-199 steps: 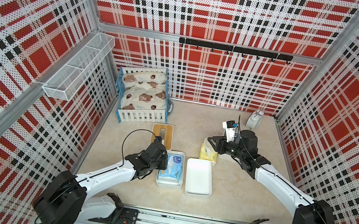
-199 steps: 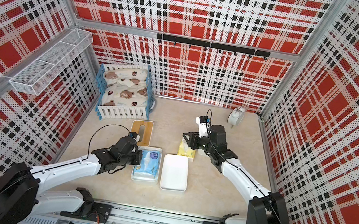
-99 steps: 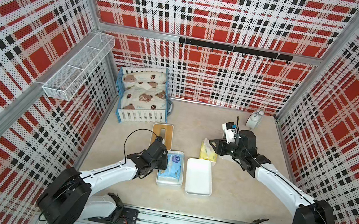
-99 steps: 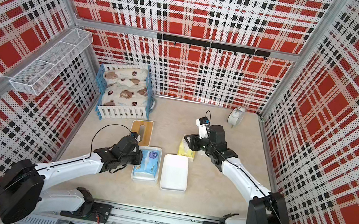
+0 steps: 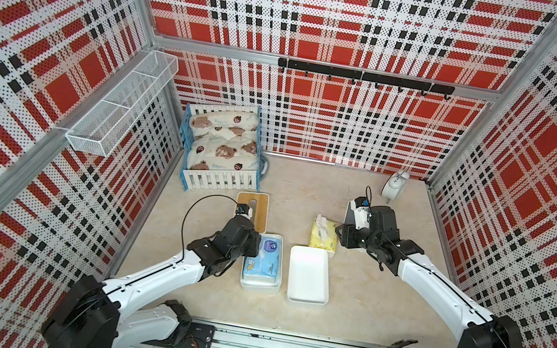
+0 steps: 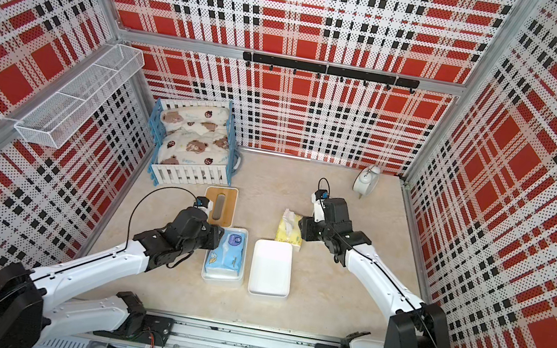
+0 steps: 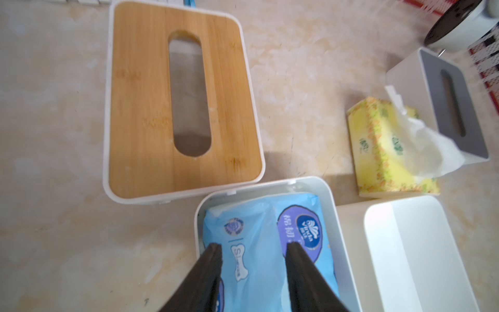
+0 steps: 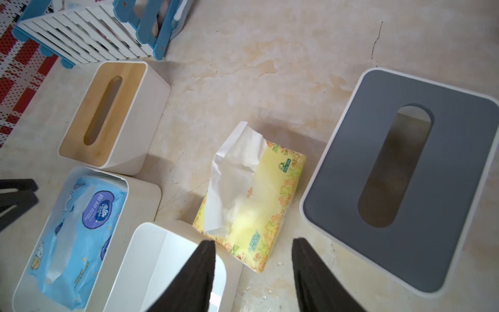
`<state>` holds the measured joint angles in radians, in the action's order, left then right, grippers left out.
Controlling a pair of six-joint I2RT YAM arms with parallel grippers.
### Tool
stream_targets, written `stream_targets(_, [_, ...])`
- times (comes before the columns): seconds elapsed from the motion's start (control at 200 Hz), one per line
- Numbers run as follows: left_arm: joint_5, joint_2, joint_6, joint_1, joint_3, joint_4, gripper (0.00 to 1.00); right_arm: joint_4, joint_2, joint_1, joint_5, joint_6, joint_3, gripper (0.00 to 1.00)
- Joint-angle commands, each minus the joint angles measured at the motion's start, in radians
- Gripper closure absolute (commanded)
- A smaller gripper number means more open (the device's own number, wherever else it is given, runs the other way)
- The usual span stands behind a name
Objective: Put the tissue paper into the tissue box
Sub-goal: Pick up the paper towel from the center of the board.
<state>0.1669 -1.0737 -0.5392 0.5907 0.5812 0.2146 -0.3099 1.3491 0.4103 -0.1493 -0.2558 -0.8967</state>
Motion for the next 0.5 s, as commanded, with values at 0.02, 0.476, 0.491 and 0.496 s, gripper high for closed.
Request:
stream_targets(0.02, [0.047,0.085,0.017,0.013,0.013,-0.049,0.57,-0.014,0.064,0.002,-0.004,-0.002,0.011,0.47])
stream_targets(0.476, [0.057,0.188,0.015,0.001,-0.060,-0.054,0.60,0.014,0.303,-0.001,-0.074,0.015,-0.058,0.55])
stream_targets(0.491, [0.058,0.190,0.015,0.002,-0.062,-0.054,0.60,0.015,0.308,-0.001,-0.076,0.015,-0.061,0.55])
stream_targets(0.496, [0.058,0.191,0.014,0.003,-0.063,-0.054,0.60,0.015,0.309,-0.001,-0.077,0.015,-0.063,0.55])
